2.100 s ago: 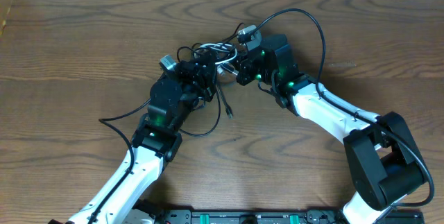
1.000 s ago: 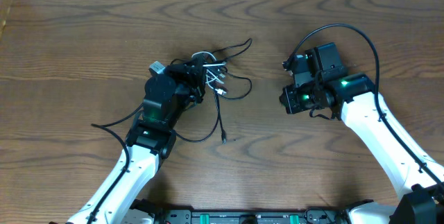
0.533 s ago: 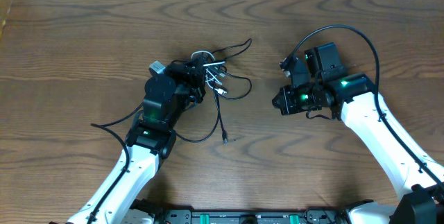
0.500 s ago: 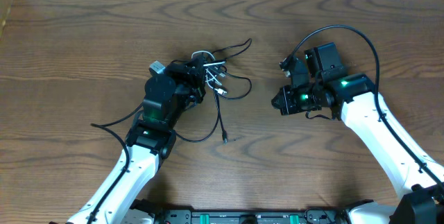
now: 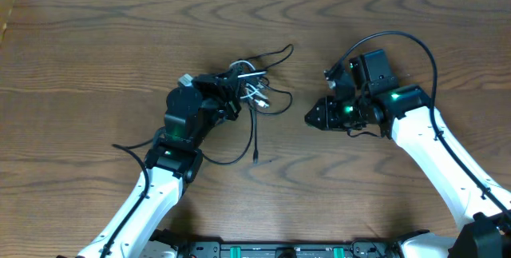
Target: Untangle cables
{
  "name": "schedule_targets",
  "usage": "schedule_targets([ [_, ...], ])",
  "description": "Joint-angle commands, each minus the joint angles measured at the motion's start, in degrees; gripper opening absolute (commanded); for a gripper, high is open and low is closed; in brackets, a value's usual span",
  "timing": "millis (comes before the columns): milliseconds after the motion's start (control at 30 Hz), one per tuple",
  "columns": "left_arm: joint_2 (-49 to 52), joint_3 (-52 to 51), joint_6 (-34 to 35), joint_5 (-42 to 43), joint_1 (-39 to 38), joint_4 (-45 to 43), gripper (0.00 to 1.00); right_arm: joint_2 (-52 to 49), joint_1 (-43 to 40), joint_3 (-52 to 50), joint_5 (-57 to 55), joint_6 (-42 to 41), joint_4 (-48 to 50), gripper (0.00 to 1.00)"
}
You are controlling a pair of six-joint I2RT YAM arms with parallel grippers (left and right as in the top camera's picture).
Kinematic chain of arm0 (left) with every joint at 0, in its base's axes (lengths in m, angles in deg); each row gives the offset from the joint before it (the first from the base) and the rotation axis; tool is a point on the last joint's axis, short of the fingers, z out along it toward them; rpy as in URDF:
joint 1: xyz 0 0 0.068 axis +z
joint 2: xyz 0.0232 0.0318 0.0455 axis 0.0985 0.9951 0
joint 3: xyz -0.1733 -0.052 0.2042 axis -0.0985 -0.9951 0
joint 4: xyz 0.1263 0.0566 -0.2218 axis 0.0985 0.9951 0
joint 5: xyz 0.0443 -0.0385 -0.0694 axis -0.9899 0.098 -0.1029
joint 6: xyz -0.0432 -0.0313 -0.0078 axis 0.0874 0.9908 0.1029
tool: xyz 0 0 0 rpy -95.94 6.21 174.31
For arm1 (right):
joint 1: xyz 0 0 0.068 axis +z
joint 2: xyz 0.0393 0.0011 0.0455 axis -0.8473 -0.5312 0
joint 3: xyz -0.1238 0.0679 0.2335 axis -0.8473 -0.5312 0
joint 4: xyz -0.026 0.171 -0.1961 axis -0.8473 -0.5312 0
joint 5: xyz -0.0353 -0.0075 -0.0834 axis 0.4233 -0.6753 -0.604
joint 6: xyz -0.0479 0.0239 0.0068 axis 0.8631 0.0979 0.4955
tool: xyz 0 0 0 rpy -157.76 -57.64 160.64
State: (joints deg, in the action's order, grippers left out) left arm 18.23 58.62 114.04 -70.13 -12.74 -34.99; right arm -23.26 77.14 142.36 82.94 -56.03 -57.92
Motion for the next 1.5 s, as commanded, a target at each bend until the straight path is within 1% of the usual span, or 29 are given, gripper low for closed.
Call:
schedule_targets([
  [0,-0.46,0.63,5.90,4.44,-0.02,-2.75,0.08,0.44,1.16,0.22,0.90,-7.04,1.62,0.30],
  [67,-0.46,0.66,5.90,4.92,-0.04,-5.27,0.07,0.44,1.77,0.22,1.11,-7.04,2.60,0.36],
  [100,-0.46,0.63,5.90,4.90,-0.04,-6.14,0.07,0.44,2.12,0.22,1.18,-6.75,2.73,0.38],
  [167,-0.44,0.66,5.90,4.87,-0.04,-7.02,0.07,0.44,2.93,0.22,1.55,-5.27,2.91,0.38],
  [267,-0.44,0.66,5.90,4.87,-0.04,-7.10,0.07,0.42,4.76,0.22,3.52,0.35,3.58,0.38],
  [333,-0.44,0.66,5.90,4.90,-0.04,-7.13,0.07,0.39,6.69,0.22,3.74,4.83,4.92,0.41],
  [433,-0.44,0.66,5.88,4.90,-0.04,-7.15,0.08,0.28,9.27,0.22,3.67,7.65,8.22,0.44],
  [467,-0.44,0.66,5.90,4.92,-0.07,-7.30,0.07,-0.11,10.71,0.13,2.29,8.98,11.08,0.45],
  [567,-0.44,0.66,5.90,4.94,-0.04,-8.11,0.07,-2.12,12.85,-0.11,-5.09,8.07,16.11,0.45],
  [700,-0.46,0.66,5.90,5.16,-0.07,-8.81,0.07,-6.99,13.49,-0.11,-13.55,7.74,22.51,0.51],
  [867,-0.46,0.66,5.88,5.20,-0.07,-8.79,0.07,-12.39,13.33,-0.11,-17.25,7.85,31.08,0.52],
  [933,-0.46,0.66,5.90,5.20,-0.07,-8.79,0.07,-12.61,13.33,-0.11,-18.21,8.02,32.09,0.59],
  [1000,-0.46,0.66,5.88,5.20,-0.04,-8.79,0.07,-12.20,13.33,-0.07,-19.69,8.02,32.35,0.73],
  [1033,-0.46,0.66,5.88,5.18,-0.04,-8.79,0.07,-12.02,13.33,-0.07,-20.61,8.00,32.48,0.76],
  [1067,-0.44,0.66,5.88,5.18,-0.07,-8.79,0.07,-11.85,13.33,-0.07,-22.01,8.02,32.79,0.82],
  [1100,-0.44,0.66,5.88,5.25,-0.07,-8.79,0.07,-11.85,13.33,-0.07,-22.56,8.13,33.18,0.85],
  [1233,-0.44,0.66,5.88,6.58,-0.07,-8.79,0.07,-11.87,13.35,-0.07,-22.69,13.00,35.69,0.89],
  [1367,-0.44,0.66,5.88,6.67,-0.07,-8.81,0.07,-11.89,13.35,-0.09,-22.67,16.13,39.21,0.97],
  [1433,-0.44,0.66,5.88,6.69,-0.07,-8.81,0.07,-11.89,13.46,-0.09,-22.58,16.61,40.98,0.97],
  [1467,-0.46,0.66,5.90,6.69,-0.07,-8.81,0.07,-11.89,13.46,-0.07,-22.05,16.63,41.66,0.96],
])
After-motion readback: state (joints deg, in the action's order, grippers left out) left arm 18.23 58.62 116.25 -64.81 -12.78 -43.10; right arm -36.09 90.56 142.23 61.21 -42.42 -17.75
